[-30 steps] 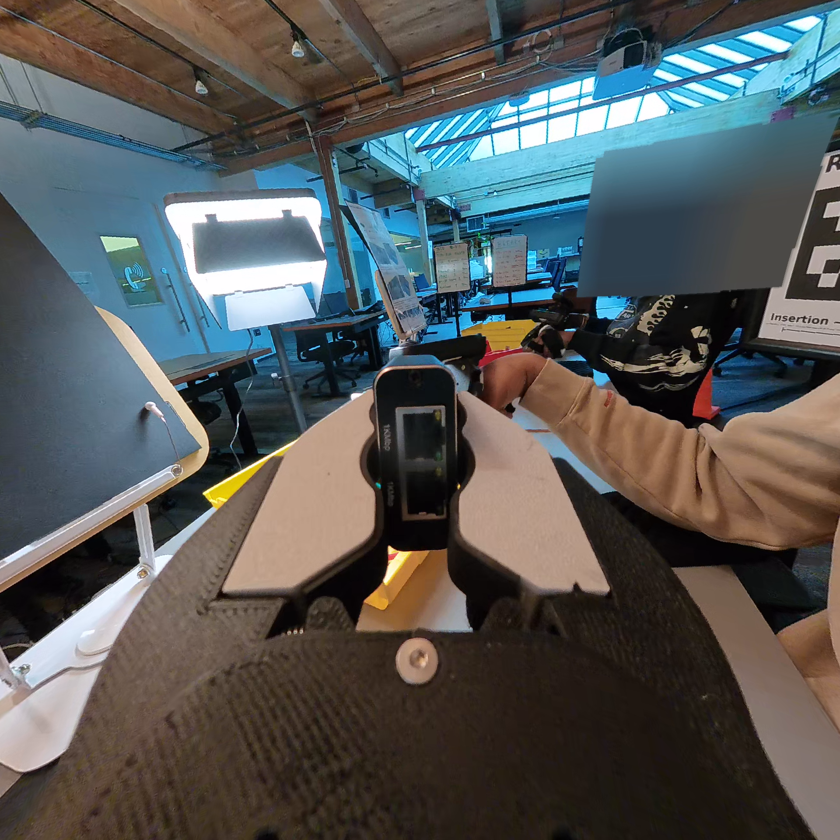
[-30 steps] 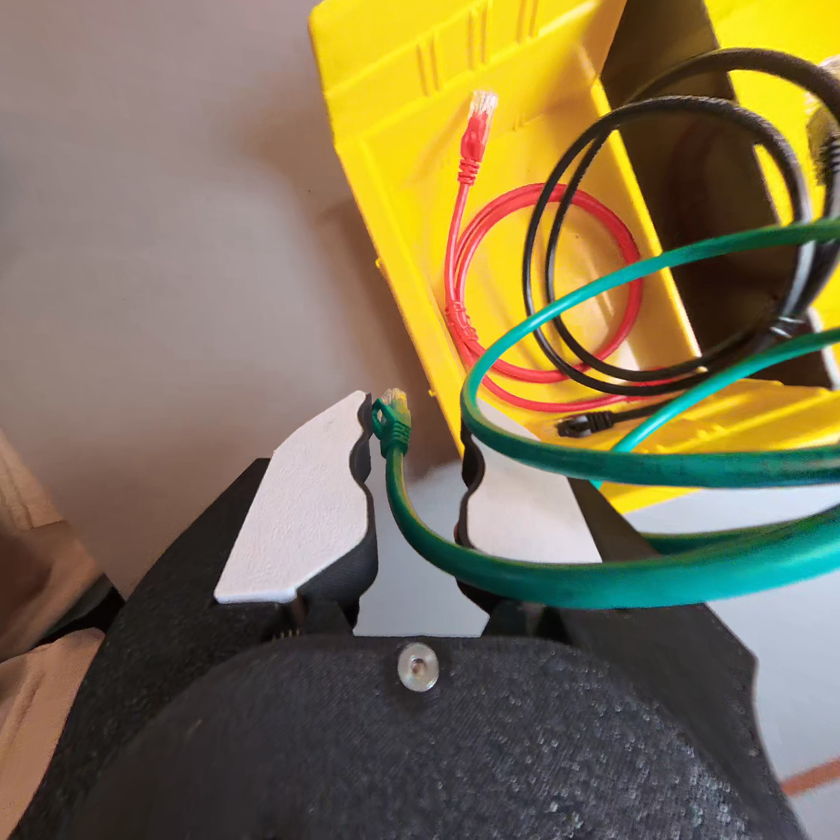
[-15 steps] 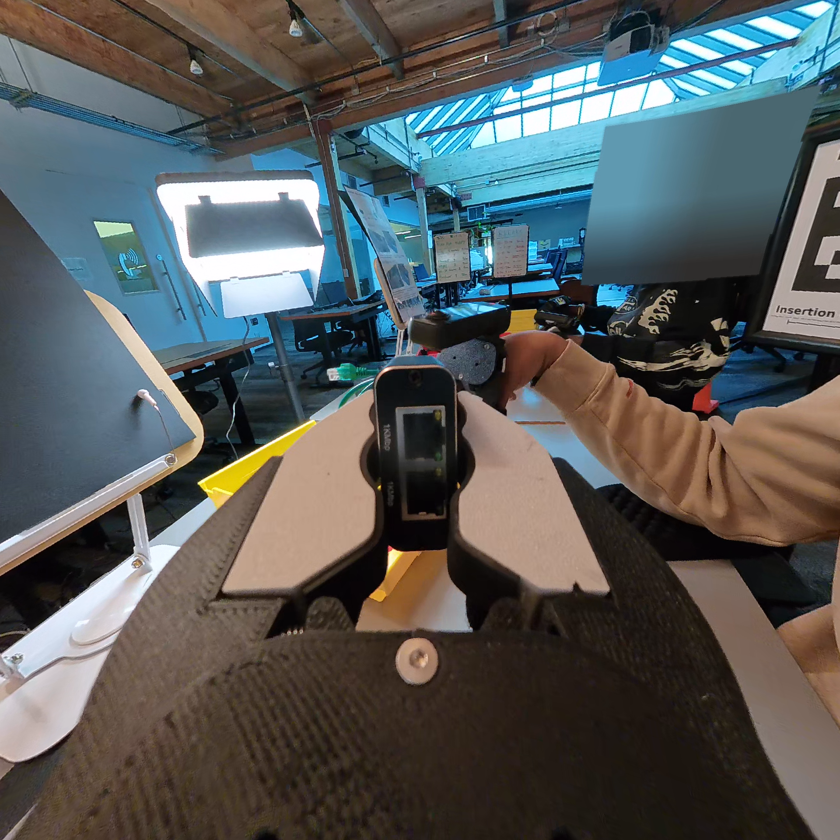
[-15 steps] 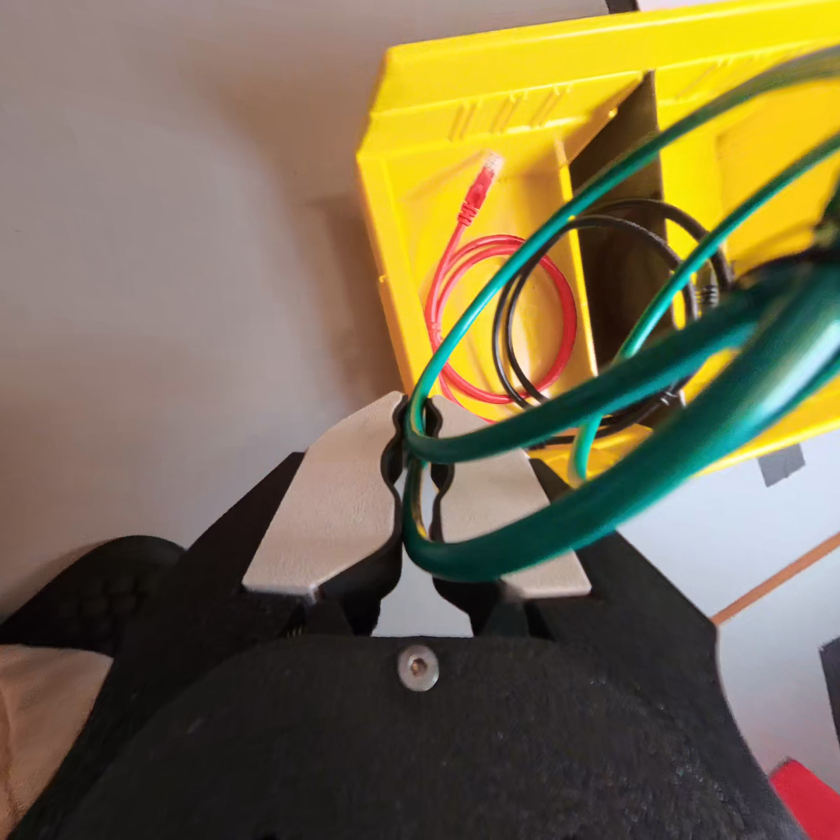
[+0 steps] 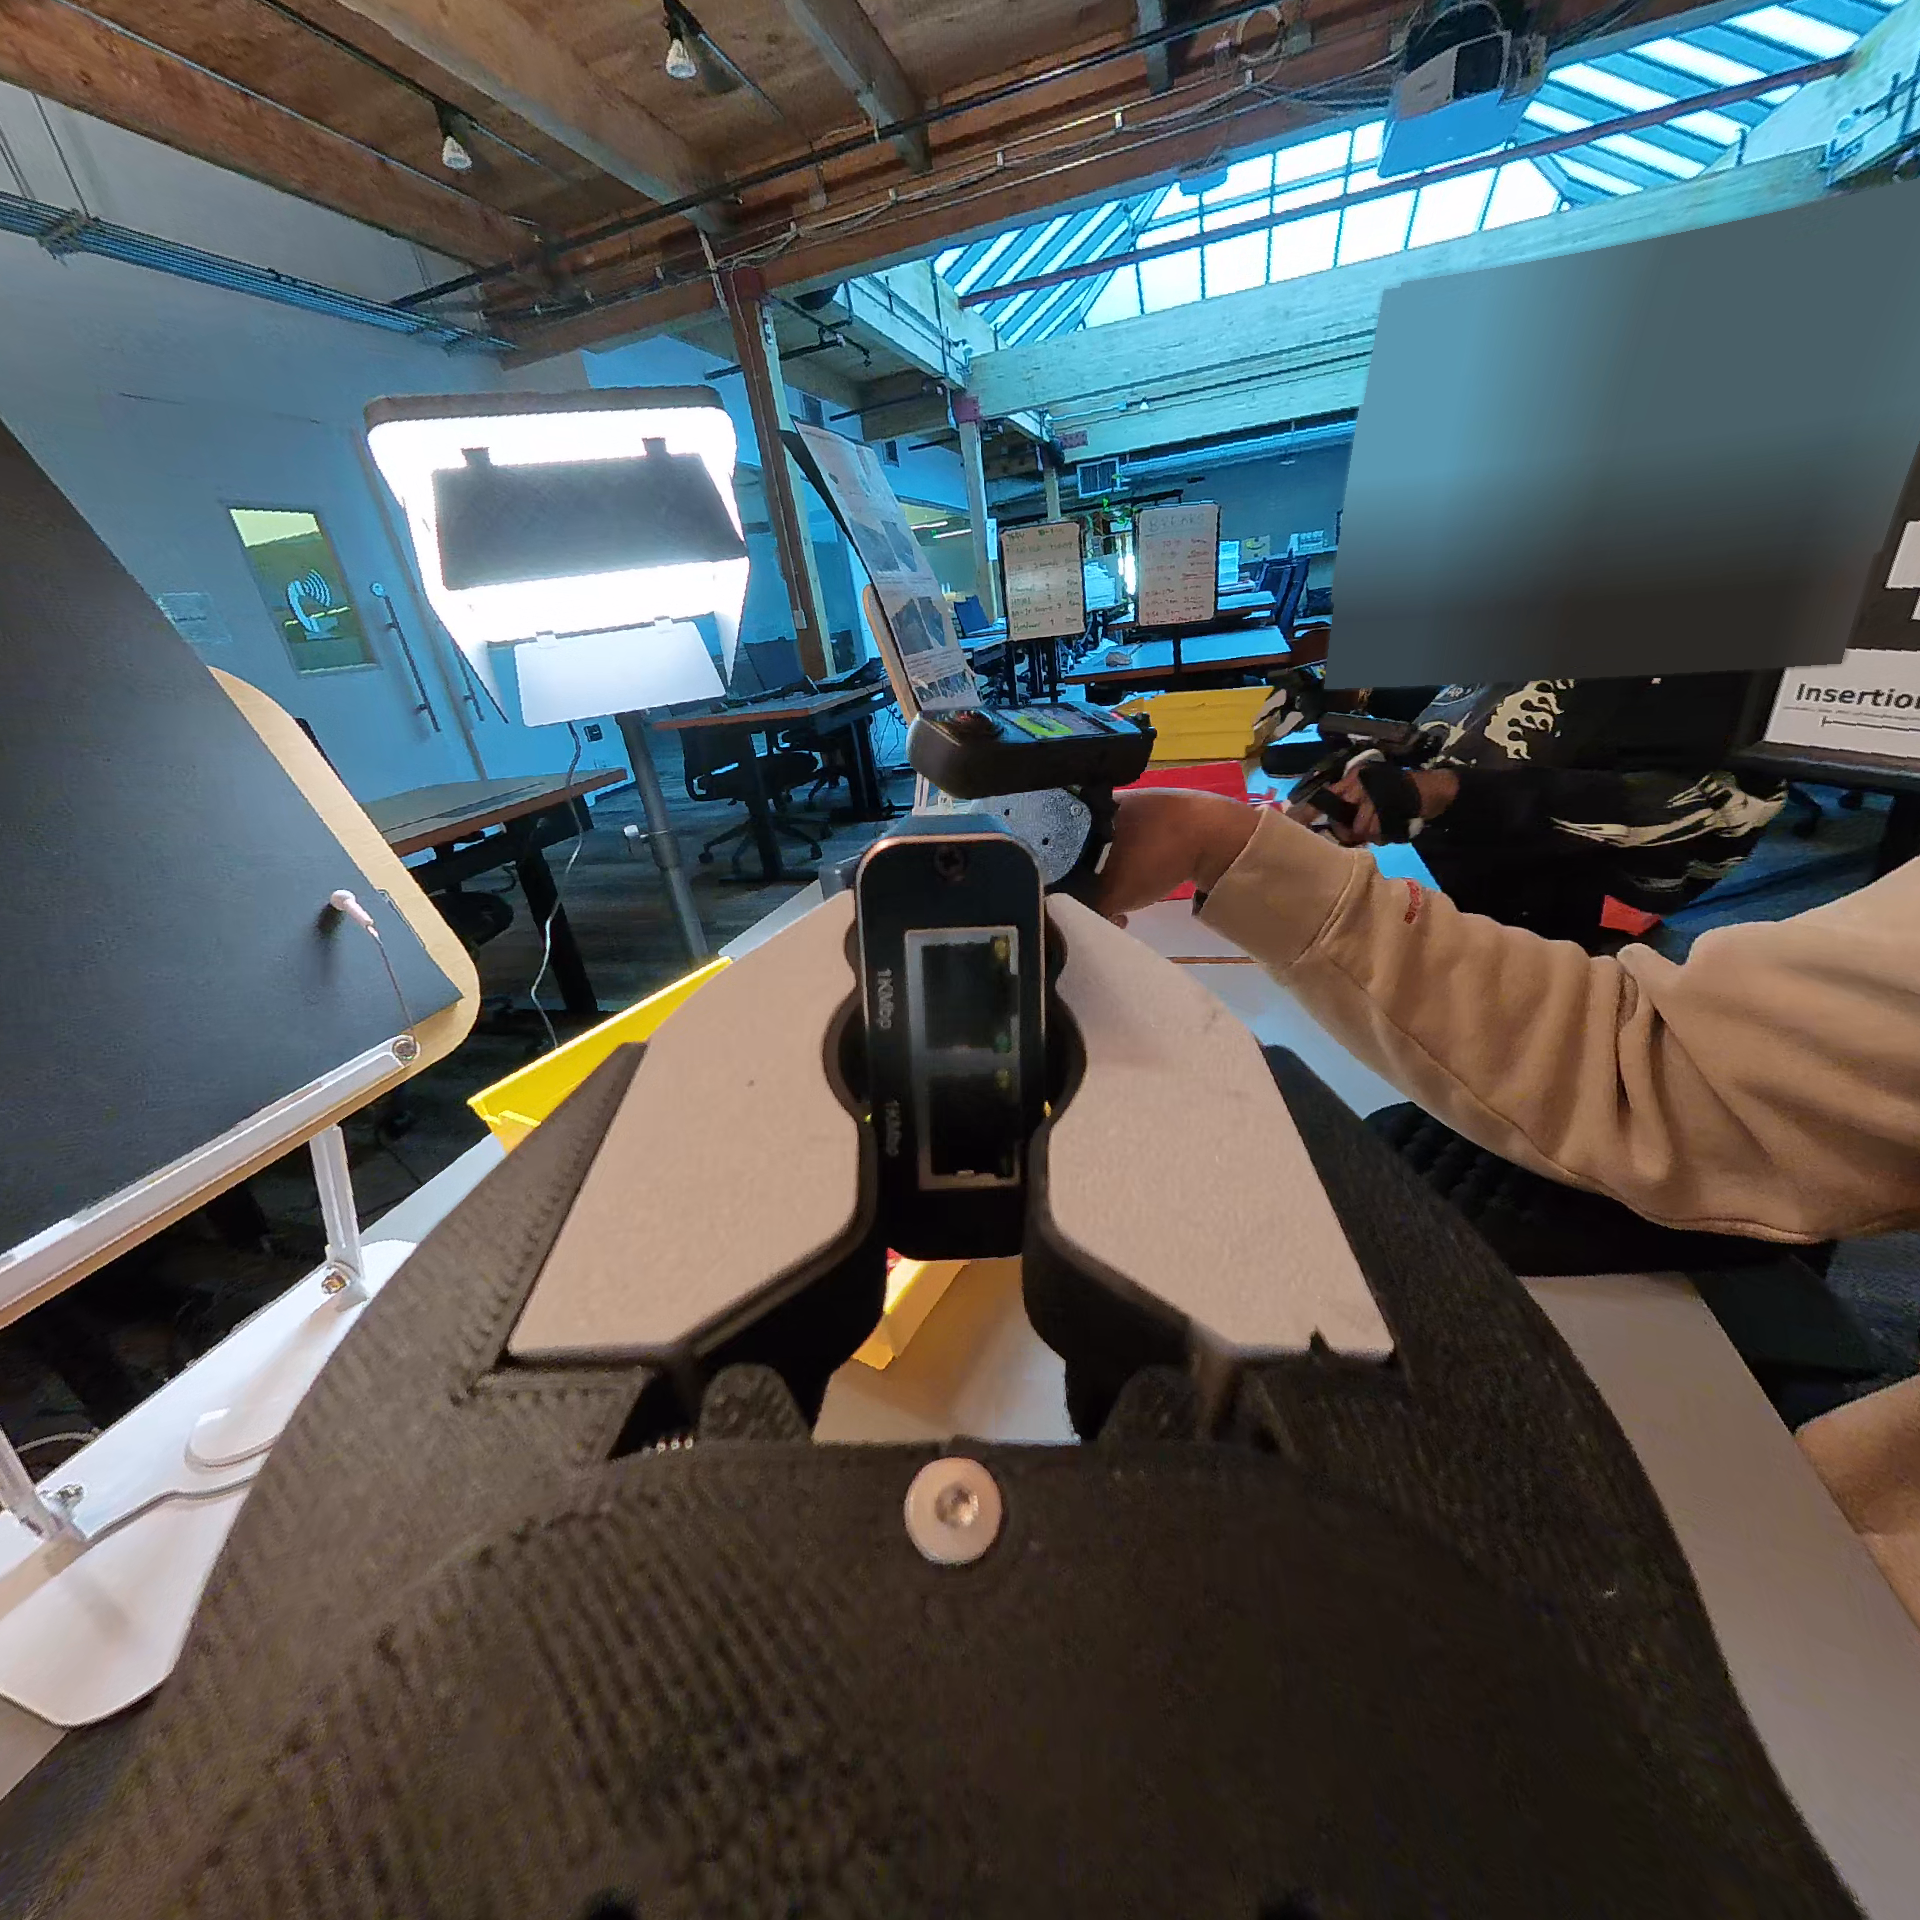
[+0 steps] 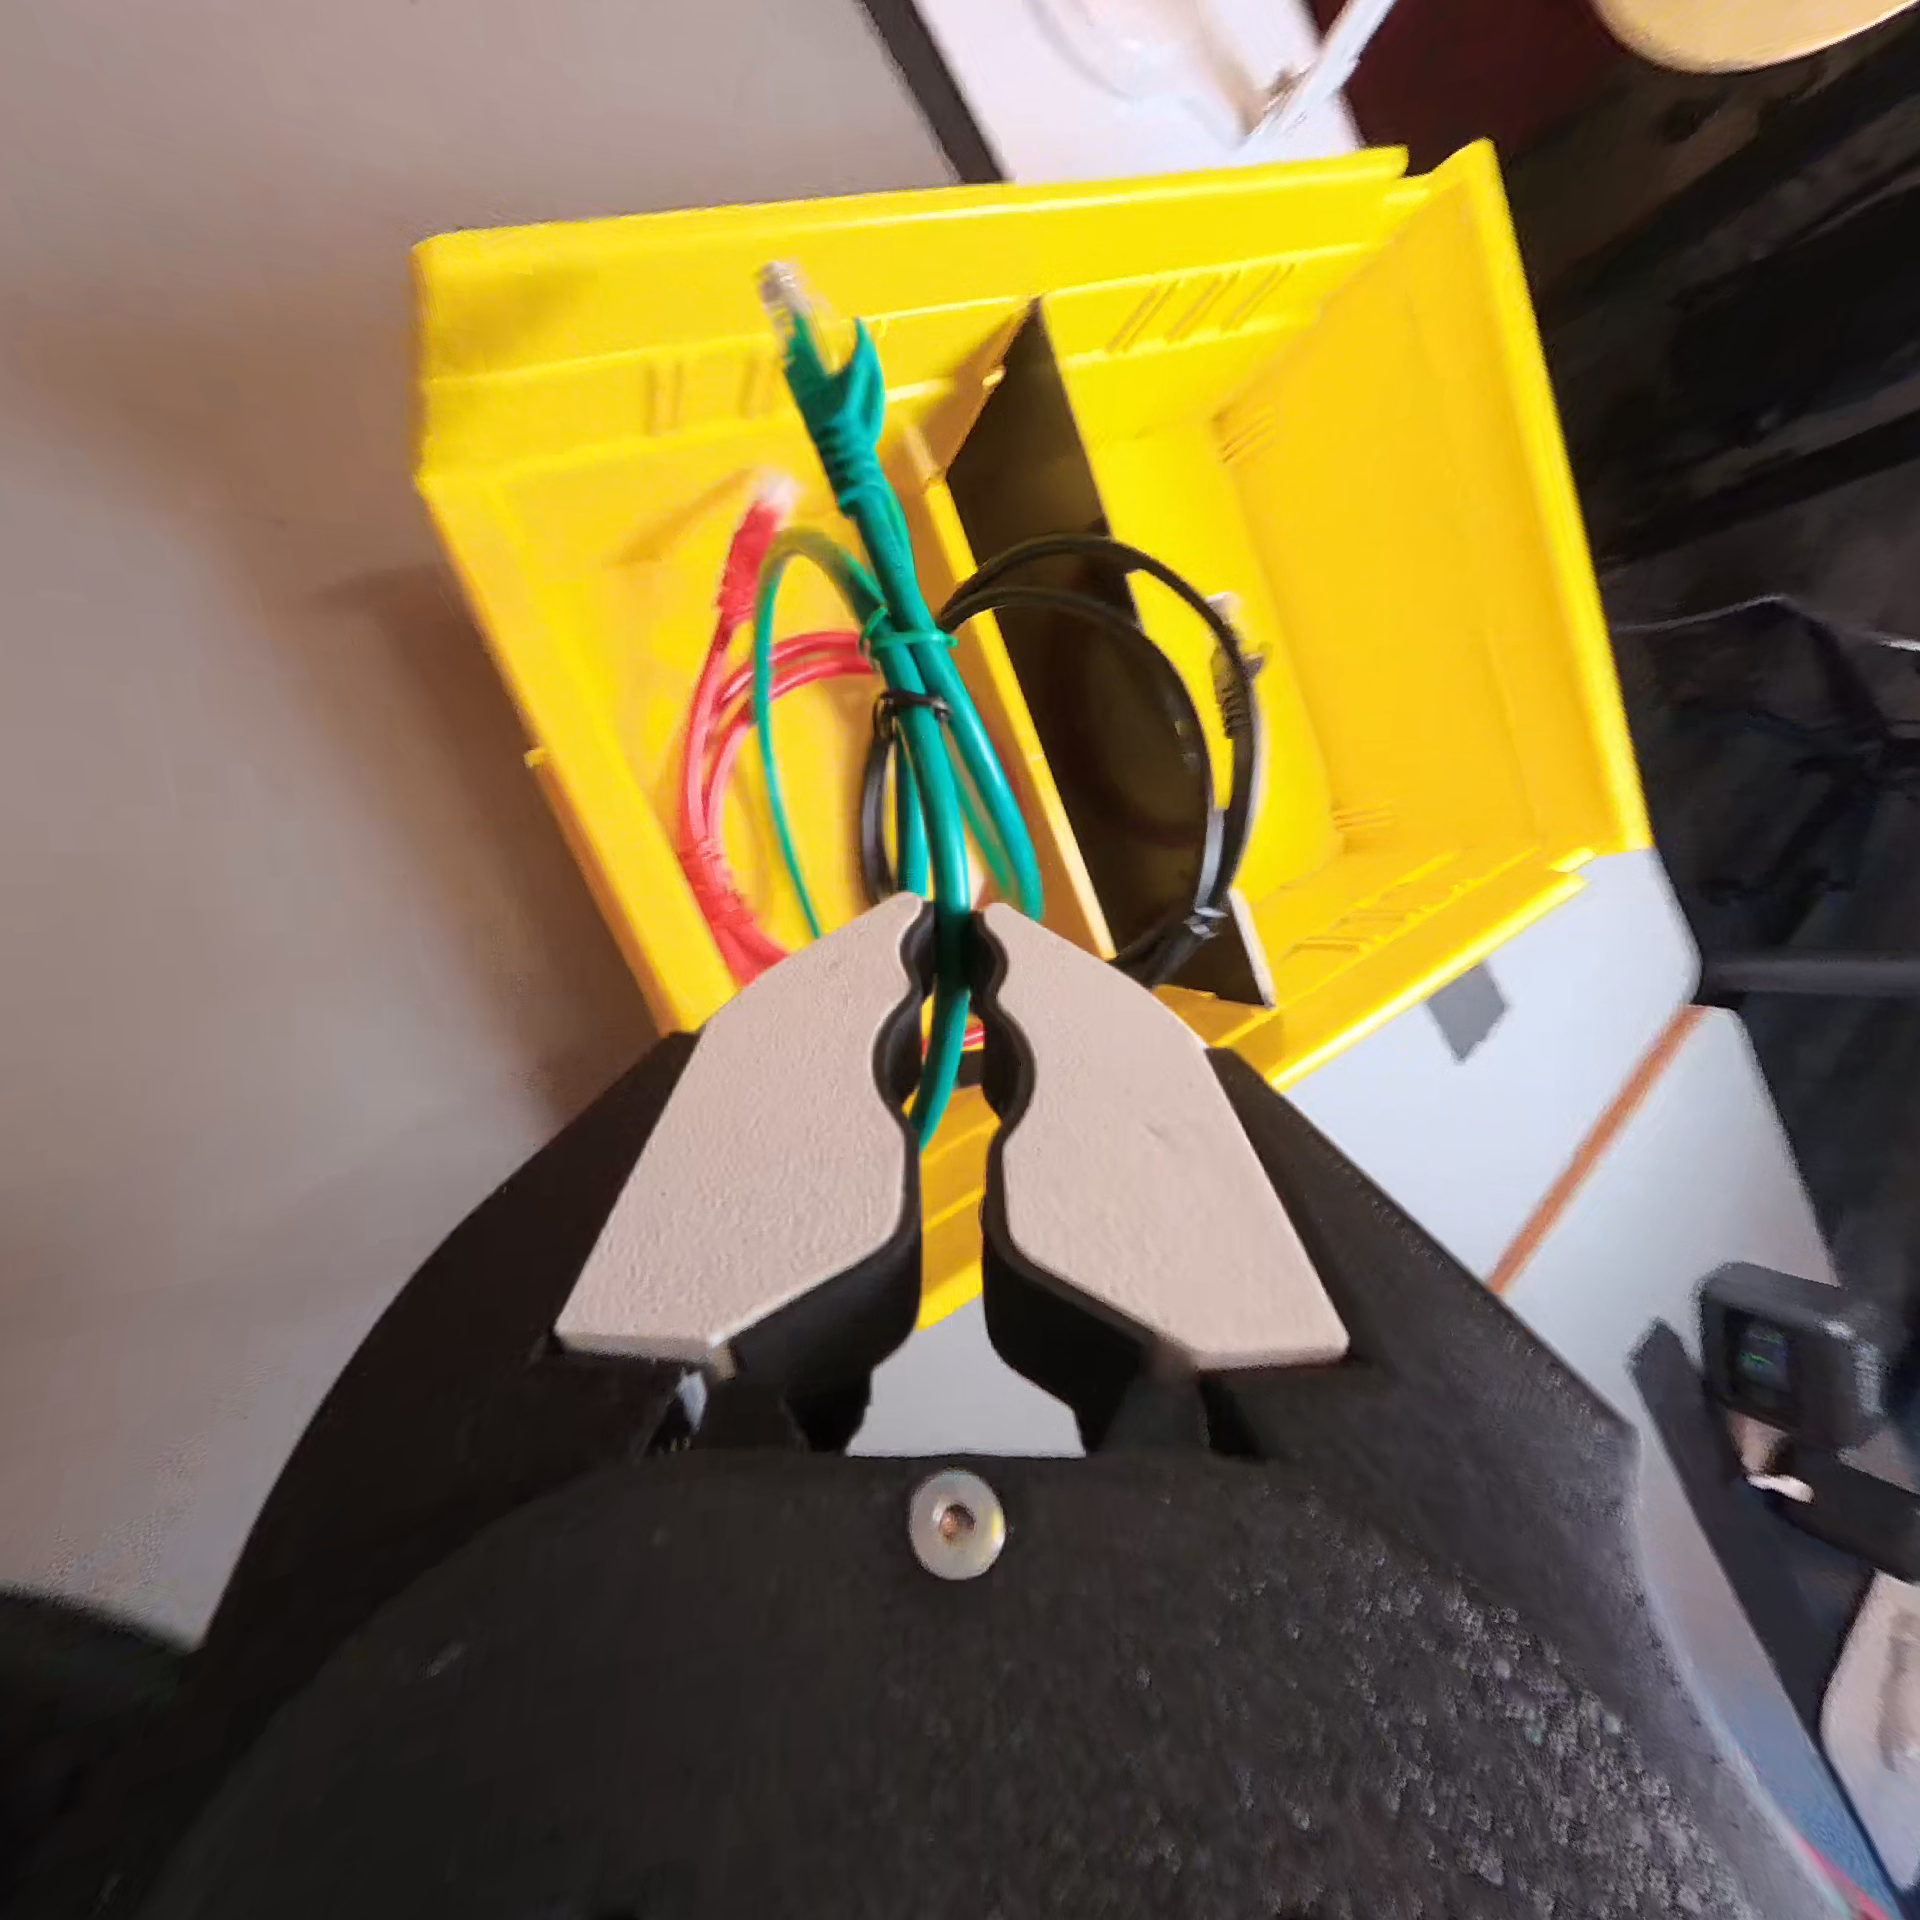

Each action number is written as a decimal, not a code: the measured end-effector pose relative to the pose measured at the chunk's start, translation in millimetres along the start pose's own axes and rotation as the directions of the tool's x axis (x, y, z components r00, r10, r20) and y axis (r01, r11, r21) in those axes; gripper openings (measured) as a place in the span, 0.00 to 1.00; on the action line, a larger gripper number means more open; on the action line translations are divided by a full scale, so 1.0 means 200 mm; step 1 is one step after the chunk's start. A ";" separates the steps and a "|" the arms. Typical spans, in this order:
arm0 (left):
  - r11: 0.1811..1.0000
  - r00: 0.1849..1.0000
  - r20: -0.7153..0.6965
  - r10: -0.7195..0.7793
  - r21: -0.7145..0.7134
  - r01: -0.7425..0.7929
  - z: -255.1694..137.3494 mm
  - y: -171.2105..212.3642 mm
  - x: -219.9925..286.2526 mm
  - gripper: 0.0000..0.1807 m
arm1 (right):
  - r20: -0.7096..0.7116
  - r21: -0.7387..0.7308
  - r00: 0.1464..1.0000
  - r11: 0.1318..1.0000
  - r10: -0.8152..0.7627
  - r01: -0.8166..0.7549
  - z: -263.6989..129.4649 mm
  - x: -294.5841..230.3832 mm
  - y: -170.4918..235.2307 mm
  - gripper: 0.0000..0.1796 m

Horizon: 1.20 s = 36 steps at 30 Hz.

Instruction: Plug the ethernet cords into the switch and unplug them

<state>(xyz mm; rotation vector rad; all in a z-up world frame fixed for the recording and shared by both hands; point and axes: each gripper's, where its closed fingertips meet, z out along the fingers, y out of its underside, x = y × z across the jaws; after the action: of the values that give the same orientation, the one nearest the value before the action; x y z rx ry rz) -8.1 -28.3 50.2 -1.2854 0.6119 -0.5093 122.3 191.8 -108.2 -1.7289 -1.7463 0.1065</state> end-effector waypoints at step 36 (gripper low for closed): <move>0.843 0.845 0.134 -0.518 -0.084 0.531 0.09 0.33 -0.16 0.14 | -0.246 0.624 0.904 0.657 -0.349 0.423 -0.38 -0.61 -0.90 0.39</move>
<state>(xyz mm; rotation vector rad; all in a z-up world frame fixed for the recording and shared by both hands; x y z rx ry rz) -18.7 20.7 -6.0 -1.5906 0.1878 -0.8602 -7.3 29.7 -8.2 -0.8009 -1.6732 0.3948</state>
